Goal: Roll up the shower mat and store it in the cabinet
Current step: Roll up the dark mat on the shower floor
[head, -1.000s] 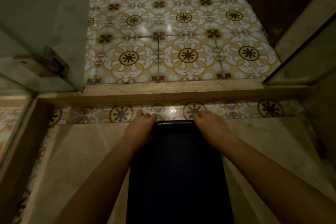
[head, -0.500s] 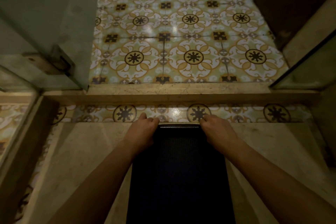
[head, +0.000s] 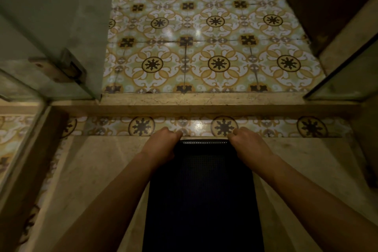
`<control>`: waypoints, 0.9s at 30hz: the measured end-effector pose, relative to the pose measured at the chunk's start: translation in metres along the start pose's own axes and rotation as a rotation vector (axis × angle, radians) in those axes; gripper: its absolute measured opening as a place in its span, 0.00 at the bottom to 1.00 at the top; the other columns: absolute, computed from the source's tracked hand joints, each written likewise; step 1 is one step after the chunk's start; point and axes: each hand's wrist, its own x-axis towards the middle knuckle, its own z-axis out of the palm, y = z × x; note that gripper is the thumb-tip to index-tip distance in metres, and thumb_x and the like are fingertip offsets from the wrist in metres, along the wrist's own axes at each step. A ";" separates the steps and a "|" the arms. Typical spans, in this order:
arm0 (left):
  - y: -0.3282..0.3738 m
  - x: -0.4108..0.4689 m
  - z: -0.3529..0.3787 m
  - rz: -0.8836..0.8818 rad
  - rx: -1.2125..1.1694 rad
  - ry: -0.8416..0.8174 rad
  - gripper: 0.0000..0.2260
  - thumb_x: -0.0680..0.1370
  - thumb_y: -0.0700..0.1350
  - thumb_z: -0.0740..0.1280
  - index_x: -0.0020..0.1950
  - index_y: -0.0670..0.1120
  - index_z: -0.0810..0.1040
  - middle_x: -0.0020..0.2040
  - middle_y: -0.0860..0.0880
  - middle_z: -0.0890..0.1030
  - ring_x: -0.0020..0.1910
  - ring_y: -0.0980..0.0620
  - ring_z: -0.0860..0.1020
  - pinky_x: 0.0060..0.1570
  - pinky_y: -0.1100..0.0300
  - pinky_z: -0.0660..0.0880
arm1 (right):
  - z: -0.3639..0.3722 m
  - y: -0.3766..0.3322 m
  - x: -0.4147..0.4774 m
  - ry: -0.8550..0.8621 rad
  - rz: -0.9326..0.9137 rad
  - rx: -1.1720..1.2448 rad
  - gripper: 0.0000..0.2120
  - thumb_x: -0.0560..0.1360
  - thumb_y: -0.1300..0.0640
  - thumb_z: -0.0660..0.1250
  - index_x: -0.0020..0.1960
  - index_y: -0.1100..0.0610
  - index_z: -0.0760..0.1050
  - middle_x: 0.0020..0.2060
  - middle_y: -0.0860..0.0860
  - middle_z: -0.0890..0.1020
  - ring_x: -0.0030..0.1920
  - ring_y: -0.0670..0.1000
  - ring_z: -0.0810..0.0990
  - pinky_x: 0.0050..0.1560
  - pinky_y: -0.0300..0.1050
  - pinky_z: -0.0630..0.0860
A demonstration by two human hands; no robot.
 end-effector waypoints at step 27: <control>-0.001 -0.006 -0.004 0.042 0.024 -0.044 0.12 0.73 0.42 0.68 0.56 0.48 0.75 0.46 0.42 0.78 0.44 0.44 0.77 0.39 0.56 0.70 | 0.012 0.004 -0.005 -0.058 0.023 0.120 0.17 0.68 0.65 0.70 0.55 0.57 0.73 0.47 0.57 0.80 0.48 0.57 0.78 0.40 0.46 0.69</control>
